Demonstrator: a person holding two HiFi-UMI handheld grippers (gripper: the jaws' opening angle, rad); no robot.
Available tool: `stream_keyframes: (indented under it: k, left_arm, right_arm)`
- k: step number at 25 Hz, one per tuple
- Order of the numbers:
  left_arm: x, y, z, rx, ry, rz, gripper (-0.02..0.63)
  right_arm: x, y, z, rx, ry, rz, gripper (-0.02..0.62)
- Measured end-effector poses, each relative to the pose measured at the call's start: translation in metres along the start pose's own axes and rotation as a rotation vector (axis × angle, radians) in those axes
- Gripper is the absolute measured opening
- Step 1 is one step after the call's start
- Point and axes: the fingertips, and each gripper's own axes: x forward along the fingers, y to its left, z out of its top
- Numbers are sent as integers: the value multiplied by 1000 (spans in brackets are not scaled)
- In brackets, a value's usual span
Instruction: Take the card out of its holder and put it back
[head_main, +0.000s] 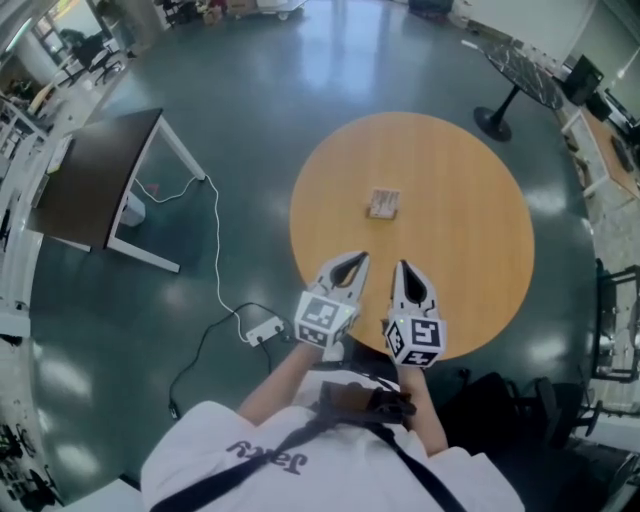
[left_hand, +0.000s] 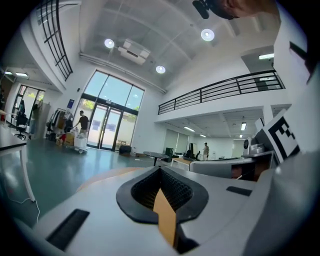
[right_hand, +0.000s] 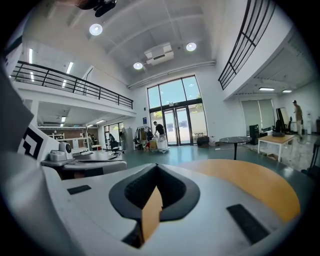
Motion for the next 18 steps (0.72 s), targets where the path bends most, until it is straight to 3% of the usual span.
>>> stream_keyframes:
  k: [18]
  left_arm:
    - [63,45,-40,-10,130,28,12]
  right_arm:
    - [46,-53,-42,64,163,13,23]
